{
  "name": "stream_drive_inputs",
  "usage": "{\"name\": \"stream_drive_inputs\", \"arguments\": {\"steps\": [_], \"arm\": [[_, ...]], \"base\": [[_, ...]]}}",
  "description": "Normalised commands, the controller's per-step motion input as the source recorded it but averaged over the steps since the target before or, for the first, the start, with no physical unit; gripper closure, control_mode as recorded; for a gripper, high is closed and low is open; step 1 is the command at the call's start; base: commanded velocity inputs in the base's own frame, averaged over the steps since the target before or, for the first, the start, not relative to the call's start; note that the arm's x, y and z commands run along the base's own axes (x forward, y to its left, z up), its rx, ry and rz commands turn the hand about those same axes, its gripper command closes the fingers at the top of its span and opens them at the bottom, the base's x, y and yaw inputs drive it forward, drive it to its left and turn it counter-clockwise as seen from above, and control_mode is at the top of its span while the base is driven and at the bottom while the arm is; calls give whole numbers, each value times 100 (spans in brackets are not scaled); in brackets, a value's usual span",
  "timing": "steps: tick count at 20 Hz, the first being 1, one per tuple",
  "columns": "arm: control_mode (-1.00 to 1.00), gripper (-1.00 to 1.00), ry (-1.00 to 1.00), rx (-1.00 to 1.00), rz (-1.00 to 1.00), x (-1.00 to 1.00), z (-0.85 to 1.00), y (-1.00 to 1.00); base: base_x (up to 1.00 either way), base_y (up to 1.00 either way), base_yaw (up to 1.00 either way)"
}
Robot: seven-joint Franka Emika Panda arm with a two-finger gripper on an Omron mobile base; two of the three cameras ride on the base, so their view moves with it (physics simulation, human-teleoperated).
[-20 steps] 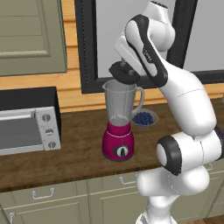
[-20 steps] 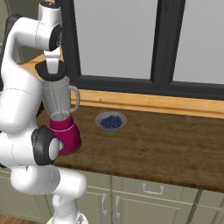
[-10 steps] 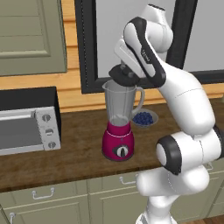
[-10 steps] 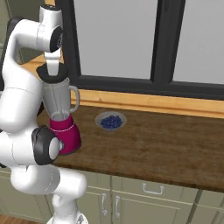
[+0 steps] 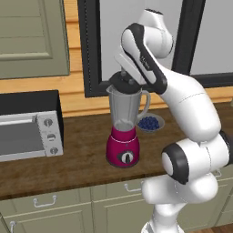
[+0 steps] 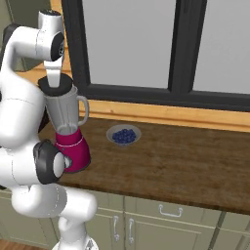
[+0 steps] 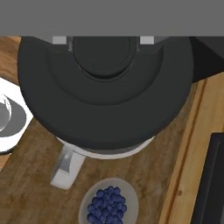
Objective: Close the lid blender by securely placing the lid on top.
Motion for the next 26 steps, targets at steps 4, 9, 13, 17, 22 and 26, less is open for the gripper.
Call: {"name": "stream_drive_inputs", "arguments": {"steps": [4,9,13,17,22,26], "arm": [[-100,100,4,-4,-2,0,-16,19],[-100,100,4,0,0,-2,-3,-3],[-100,100,10,0,0,0,0,-6],[-100,100,12,0,0,0,0,-22],[-100,100,6,0,0,0,-5,-10],[-100,100,0,-1,0,-26,-2,-14]], "base": [[0,0,0],[0,0,0],[0,0,0],[0,0,0],[0,0,0],[0,0,0]]}}
